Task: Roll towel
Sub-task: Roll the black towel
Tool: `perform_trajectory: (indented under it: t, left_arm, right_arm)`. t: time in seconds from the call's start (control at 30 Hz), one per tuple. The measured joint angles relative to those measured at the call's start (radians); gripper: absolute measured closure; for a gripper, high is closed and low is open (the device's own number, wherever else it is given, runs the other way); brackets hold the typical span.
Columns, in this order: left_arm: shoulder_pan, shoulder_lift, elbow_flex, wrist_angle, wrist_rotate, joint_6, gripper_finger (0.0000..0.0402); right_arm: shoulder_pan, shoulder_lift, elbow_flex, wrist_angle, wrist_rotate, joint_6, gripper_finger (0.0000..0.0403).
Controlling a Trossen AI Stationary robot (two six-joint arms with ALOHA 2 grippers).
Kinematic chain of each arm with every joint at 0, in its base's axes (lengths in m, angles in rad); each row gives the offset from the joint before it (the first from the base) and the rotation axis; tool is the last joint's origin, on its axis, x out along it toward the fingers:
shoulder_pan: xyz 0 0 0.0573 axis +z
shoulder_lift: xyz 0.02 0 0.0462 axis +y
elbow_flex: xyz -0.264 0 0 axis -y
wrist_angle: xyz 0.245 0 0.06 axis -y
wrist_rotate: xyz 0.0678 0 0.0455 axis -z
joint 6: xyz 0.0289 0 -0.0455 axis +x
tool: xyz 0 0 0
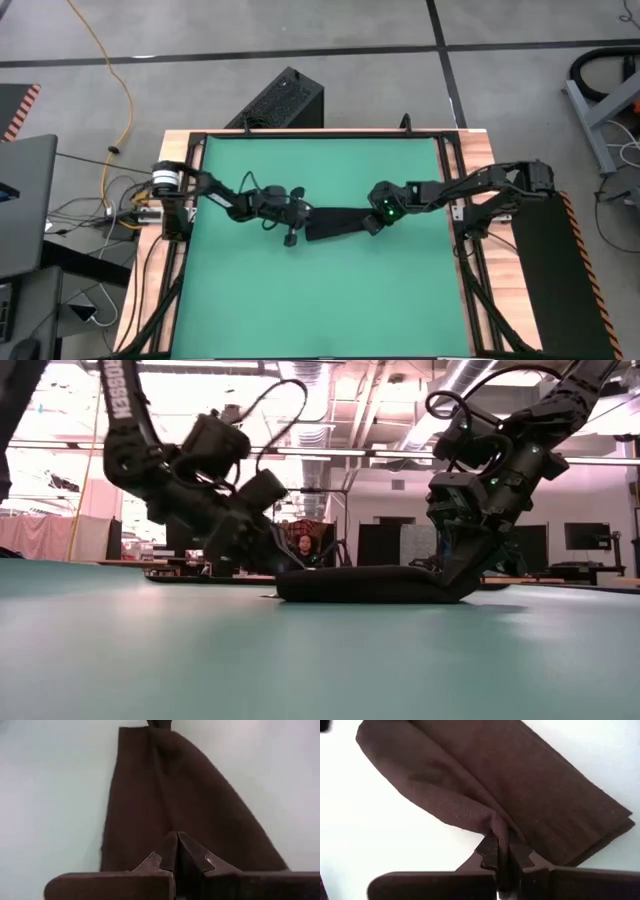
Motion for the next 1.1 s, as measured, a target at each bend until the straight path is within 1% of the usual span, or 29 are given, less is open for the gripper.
perform_trajectory:
  t: [0.17,0.37,0.47,0.57,0.8,0.93,1.1]
  left_arm:
    - [0.011,0.086,0.063,-0.030,0.005,0.000,0.0401]
    - [0.023,0.088,0.081,-0.139,0.004,-0.036,0.0401]
    - [0.033,0.087,0.082,-0.191,0.028,-0.069,0.0401]
    - [0.034,0.085,0.084,-0.228,0.066,-0.093,0.0401]
    - [0.026,0.085,0.083,-0.244,0.162,-0.146,0.0401]
    - [0.018,0.085,0.082,-0.248,0.165,-0.148,0.0401]
    - [0.017,0.086,0.082,-0.248,0.166,-0.147,0.0401]
  right_arm:
    - [0.002,0.000,0.000,0.000,-0.035,0.001,0.0381]
    - [0.002,-0.020,0.013,0.002,-0.068,-0.003,0.0381]
    - [-0.010,-0.036,0.027,-0.034,-0.044,-0.002,0.0381]
    - [-0.029,-0.039,0.030,-0.071,0.003,0.012,0.0381]
    - [-0.066,0.006,0.031,-0.088,0.051,0.027,0.0381]
    - [-0.077,0.006,0.031,-0.081,0.076,0.023,0.0381]
    - [-0.078,-0.001,0.031,-0.069,0.077,0.021,0.0381]
